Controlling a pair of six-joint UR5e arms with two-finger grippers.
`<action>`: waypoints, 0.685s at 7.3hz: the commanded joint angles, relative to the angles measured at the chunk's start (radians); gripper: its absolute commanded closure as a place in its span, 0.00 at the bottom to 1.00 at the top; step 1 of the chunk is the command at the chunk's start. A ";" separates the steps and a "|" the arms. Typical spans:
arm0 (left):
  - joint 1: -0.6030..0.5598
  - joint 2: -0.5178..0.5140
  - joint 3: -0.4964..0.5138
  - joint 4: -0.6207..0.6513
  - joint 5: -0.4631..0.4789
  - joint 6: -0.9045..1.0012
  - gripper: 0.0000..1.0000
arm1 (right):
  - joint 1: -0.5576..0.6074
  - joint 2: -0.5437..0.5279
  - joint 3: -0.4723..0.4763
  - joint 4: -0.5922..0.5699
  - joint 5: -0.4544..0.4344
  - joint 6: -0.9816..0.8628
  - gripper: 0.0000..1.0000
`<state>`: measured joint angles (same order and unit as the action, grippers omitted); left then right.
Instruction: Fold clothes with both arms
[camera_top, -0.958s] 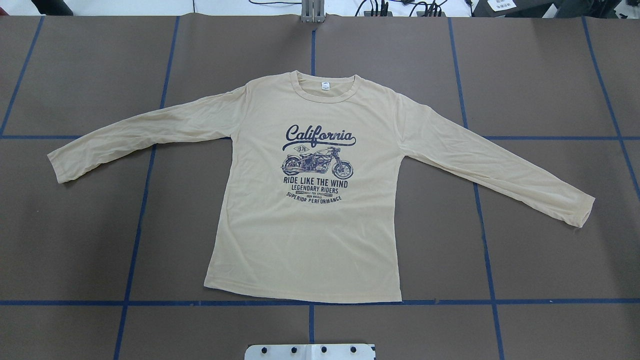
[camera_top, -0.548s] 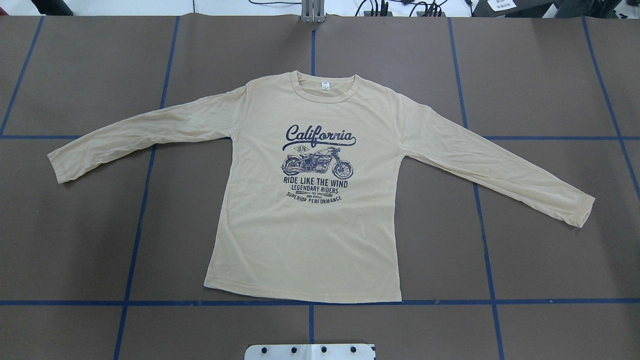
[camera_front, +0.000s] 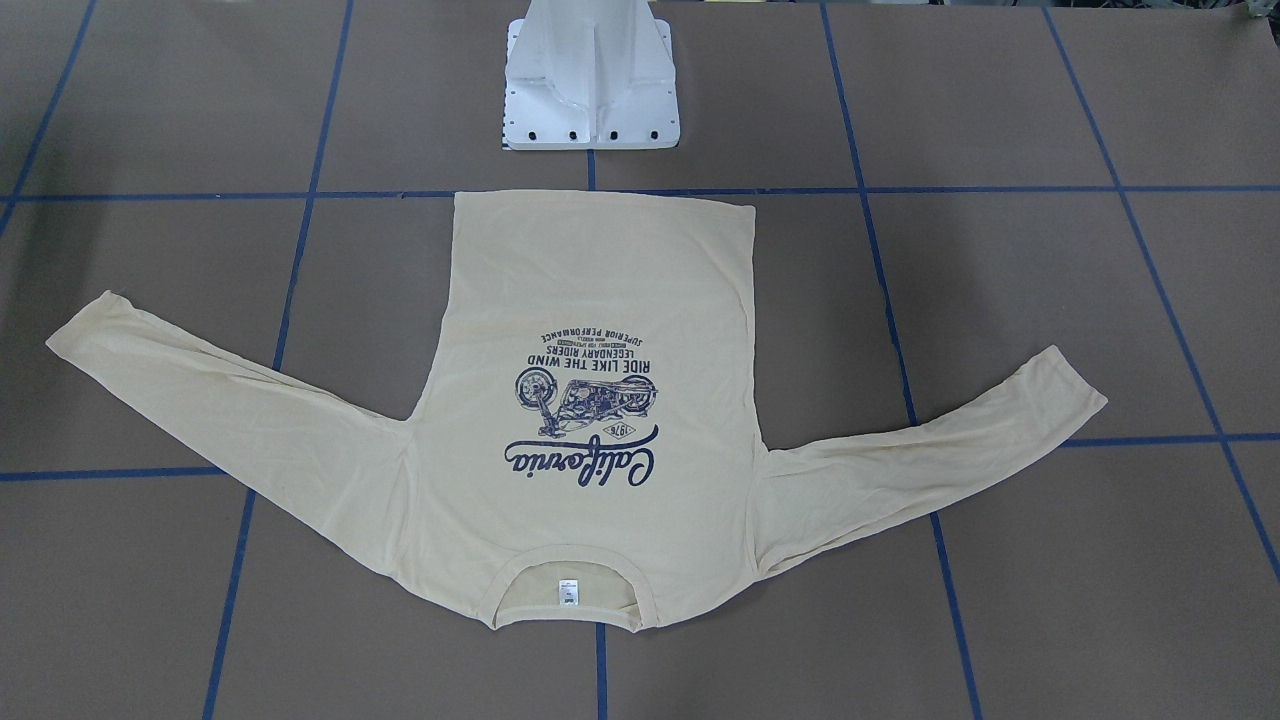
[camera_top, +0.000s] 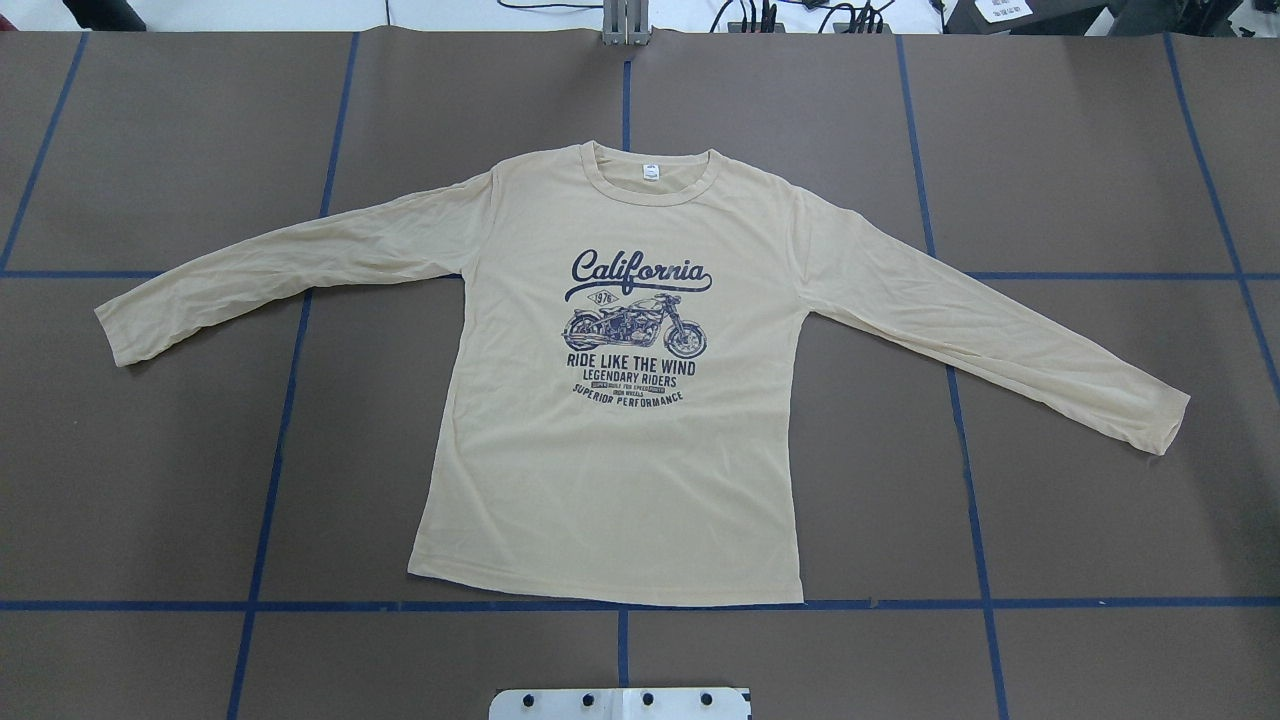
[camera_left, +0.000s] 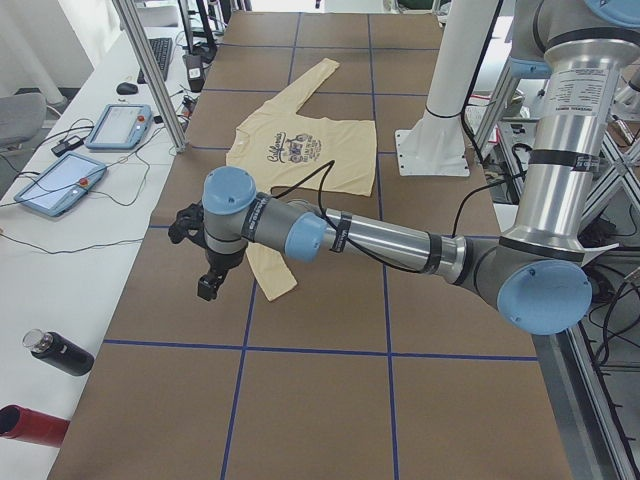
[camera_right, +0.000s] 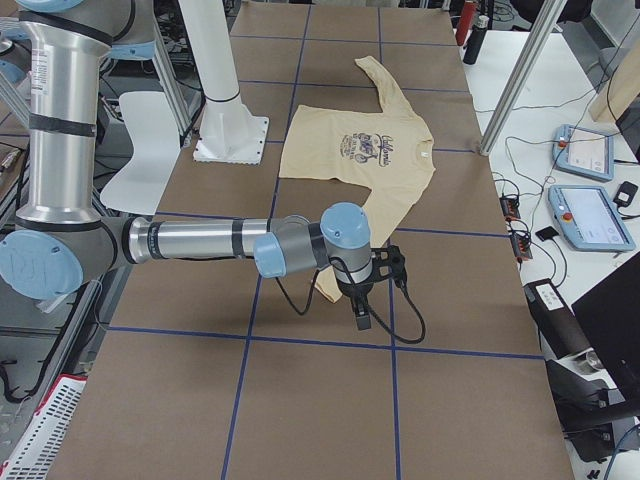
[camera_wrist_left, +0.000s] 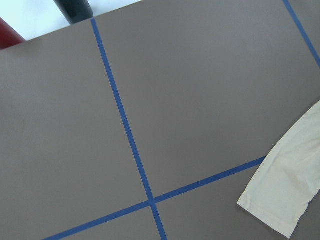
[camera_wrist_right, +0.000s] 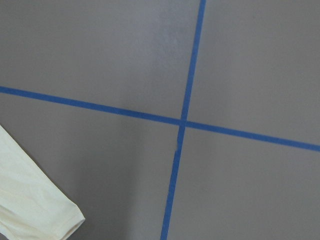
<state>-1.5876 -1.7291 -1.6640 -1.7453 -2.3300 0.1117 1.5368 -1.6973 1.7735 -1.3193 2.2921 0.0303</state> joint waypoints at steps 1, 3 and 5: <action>-0.018 -0.015 -0.022 -0.178 0.024 -0.003 0.00 | 0.000 0.002 0.012 0.147 0.007 0.038 0.00; -0.015 -0.044 0.019 -0.278 0.020 -0.024 0.00 | 0.000 0.019 0.009 0.233 0.067 0.292 0.00; -0.014 -0.040 0.043 -0.337 0.014 -0.058 0.00 | -0.023 0.002 0.047 0.311 0.115 0.310 0.00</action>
<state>-1.6021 -1.7714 -1.6307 -2.0409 -2.3139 0.0750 1.5304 -1.6823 1.7946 -1.0699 2.3866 0.3097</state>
